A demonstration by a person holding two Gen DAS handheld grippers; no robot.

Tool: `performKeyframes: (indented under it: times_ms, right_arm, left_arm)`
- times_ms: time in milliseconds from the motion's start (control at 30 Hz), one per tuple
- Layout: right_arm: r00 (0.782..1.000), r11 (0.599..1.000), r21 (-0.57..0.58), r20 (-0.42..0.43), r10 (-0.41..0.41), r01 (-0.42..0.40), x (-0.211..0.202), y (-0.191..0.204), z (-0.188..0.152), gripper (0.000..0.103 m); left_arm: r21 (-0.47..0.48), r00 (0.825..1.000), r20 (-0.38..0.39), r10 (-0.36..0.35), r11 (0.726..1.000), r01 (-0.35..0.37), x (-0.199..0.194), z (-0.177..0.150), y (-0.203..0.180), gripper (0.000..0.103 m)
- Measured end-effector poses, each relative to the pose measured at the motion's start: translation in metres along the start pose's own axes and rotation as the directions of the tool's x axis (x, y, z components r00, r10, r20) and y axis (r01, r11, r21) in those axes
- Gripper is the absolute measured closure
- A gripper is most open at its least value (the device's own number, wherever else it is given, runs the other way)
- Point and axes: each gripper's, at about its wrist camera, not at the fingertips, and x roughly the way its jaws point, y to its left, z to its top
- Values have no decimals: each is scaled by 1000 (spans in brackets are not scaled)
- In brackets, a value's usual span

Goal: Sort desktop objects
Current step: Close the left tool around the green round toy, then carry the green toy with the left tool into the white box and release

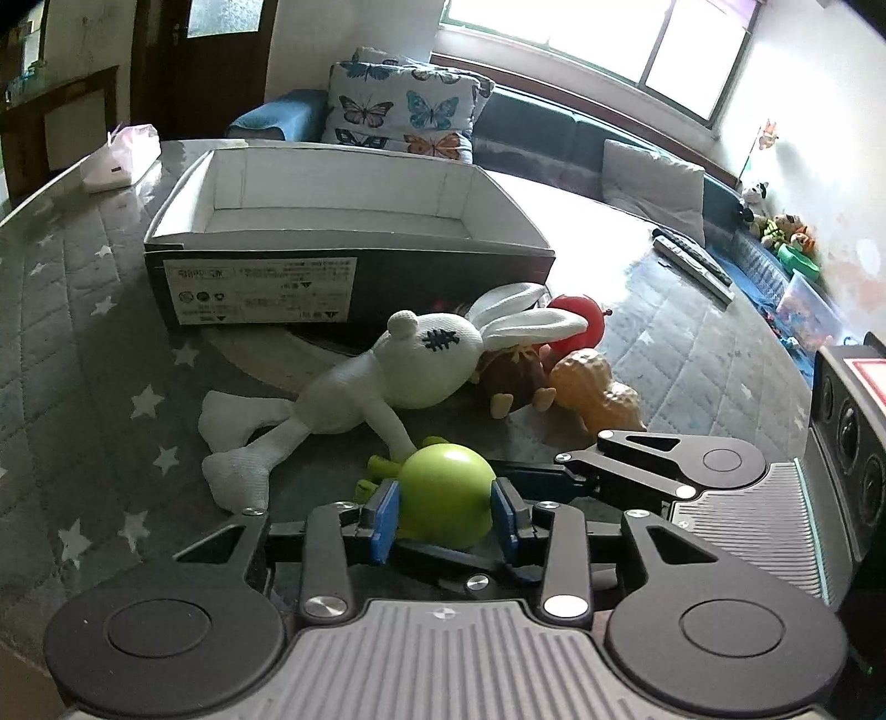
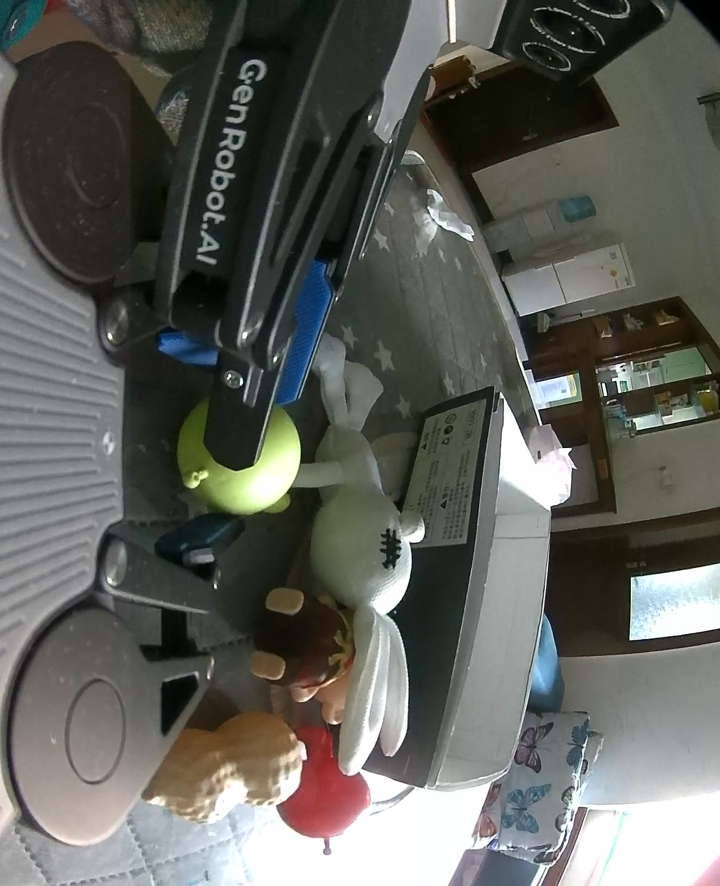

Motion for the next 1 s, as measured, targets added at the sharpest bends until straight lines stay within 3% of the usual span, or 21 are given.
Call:
performKeyframes:
  times_ms: [467, 667, 1000]
  right_arm:
    - [1000, 1000, -4, 12, -10, 10, -3, 1, -1, 48]
    - [998, 999, -16, 56, -31, 32, -16, 4, 8, 49]
    - [981, 994, -35, 165, -98, 105, -38, -14, 55, 49]
  left_arm:
    - [1, 1000, -11, -1, 1000, 1, 2, 3, 0, 59]
    - [20, 999, 35, -10, 1000, 9, -13, 10, -7, 59]
    - [49, 987, 145, -68, 997, 61, -23, 68, -14, 59]
